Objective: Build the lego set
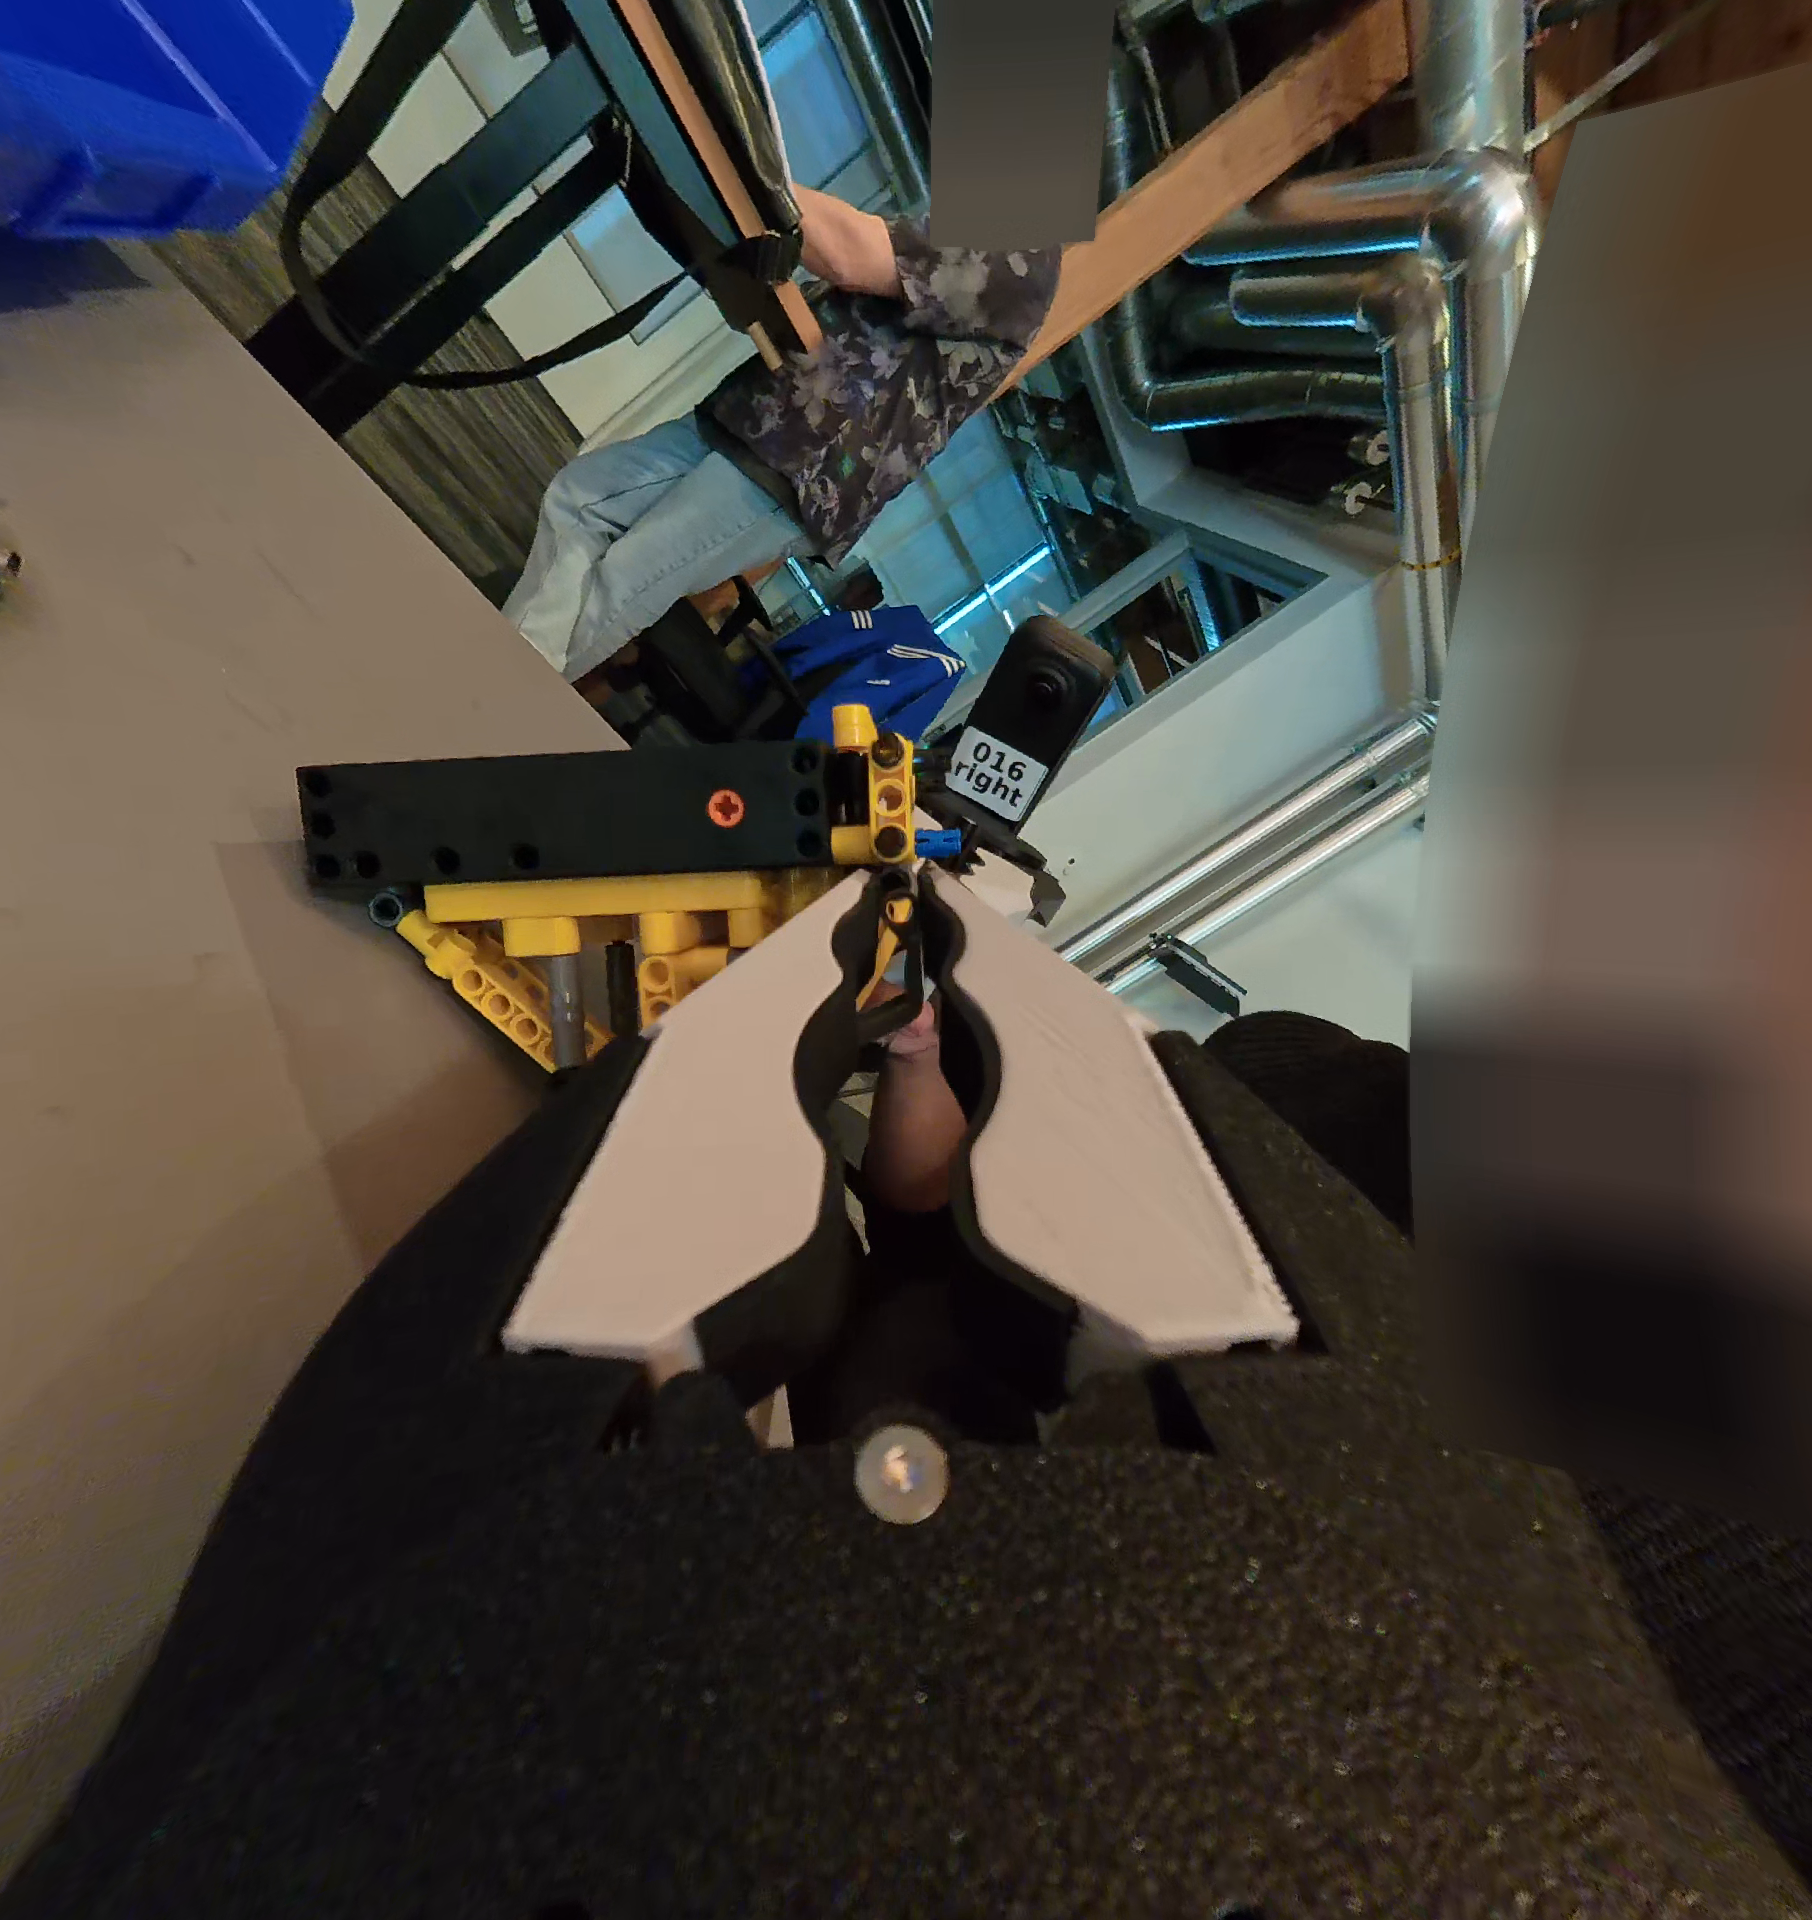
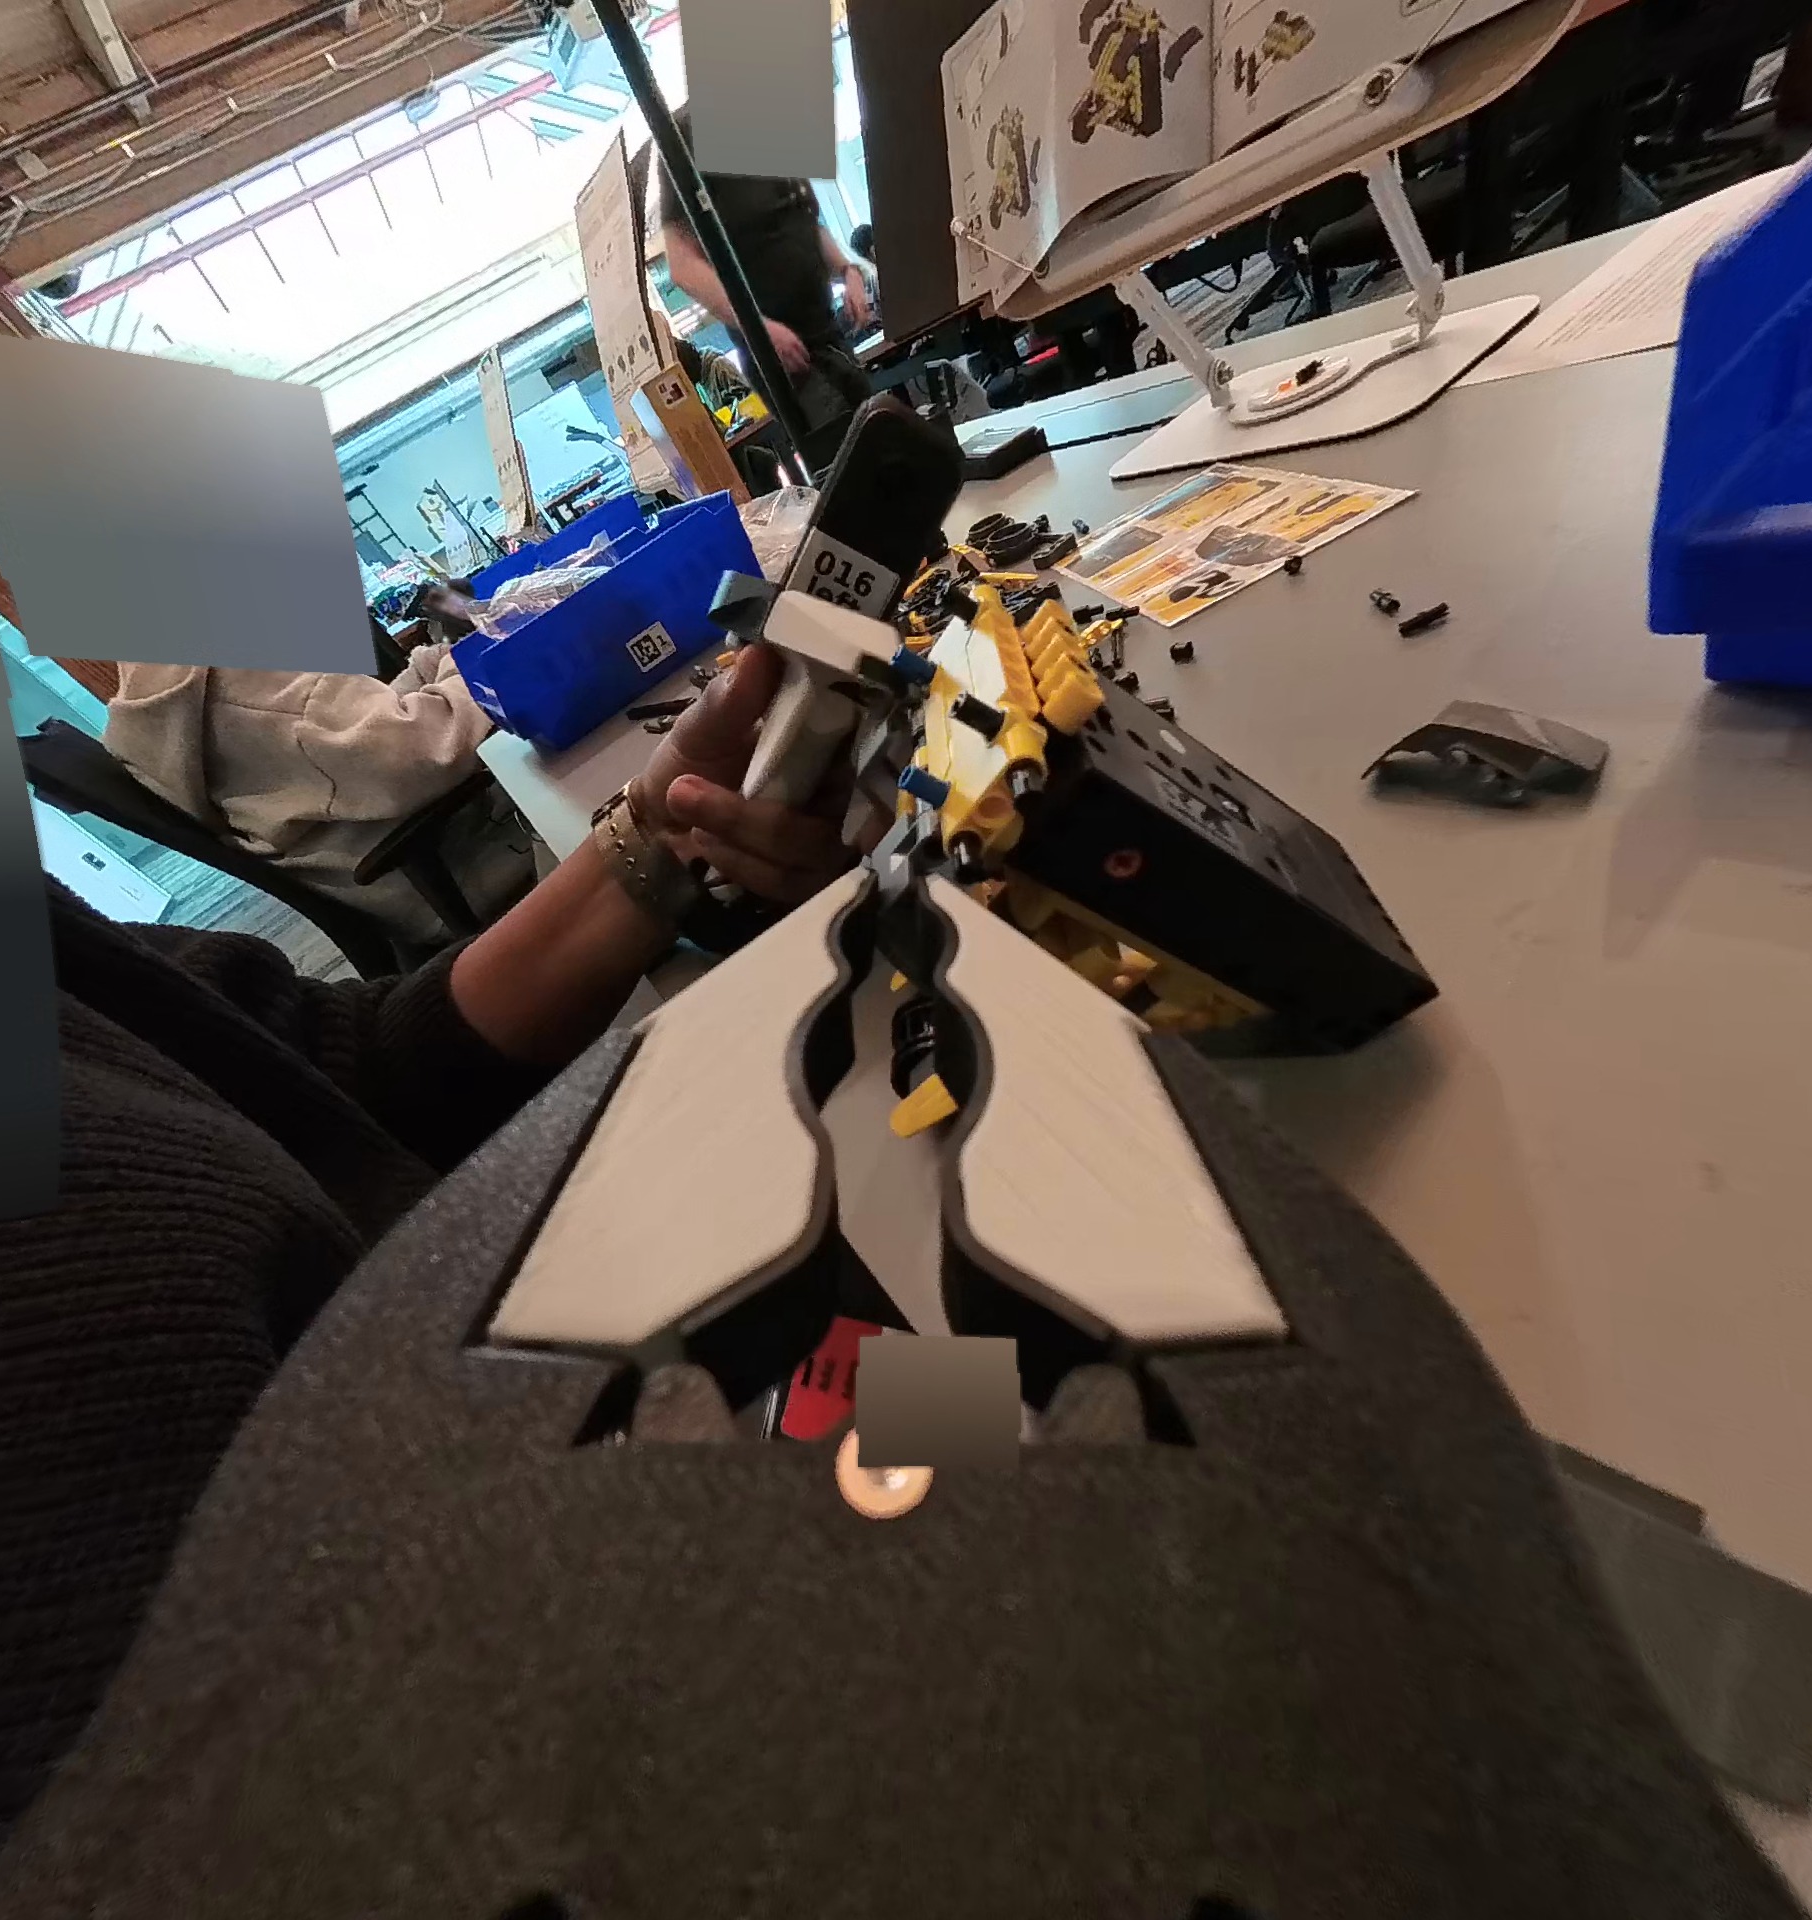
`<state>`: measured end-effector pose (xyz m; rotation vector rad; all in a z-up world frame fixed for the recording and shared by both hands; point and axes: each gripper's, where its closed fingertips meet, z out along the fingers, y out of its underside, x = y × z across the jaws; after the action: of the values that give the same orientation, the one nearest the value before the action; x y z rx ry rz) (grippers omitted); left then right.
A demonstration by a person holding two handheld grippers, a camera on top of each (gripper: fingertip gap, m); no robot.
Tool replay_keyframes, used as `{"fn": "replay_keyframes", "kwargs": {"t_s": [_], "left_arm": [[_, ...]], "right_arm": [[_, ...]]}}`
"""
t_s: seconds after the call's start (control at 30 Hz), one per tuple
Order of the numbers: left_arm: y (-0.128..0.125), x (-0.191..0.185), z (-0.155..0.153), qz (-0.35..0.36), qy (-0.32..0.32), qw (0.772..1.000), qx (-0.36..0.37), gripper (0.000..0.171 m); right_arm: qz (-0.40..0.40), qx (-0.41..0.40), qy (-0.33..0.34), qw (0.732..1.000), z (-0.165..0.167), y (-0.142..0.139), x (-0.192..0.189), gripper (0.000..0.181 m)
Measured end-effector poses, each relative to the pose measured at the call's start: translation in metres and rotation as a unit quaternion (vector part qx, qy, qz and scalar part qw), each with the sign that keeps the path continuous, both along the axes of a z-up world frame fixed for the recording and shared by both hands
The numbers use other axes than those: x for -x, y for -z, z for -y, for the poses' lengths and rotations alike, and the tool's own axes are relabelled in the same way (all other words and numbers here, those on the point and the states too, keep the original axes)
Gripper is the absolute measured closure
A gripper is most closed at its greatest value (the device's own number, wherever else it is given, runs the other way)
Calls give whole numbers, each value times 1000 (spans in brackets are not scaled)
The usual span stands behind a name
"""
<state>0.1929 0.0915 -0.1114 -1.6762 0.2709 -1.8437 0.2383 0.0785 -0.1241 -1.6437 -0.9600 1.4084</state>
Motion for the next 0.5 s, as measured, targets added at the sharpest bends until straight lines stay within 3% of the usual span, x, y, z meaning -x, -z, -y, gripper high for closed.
{"fn": "replay_keyframes", "kwargs": {"t_s": [0.5], "left_arm": [[-4,4,-6,19,-43,999,-1,166]], "right_arm": [[-3,-1,-1,1000,0,1,-1,175]]}}
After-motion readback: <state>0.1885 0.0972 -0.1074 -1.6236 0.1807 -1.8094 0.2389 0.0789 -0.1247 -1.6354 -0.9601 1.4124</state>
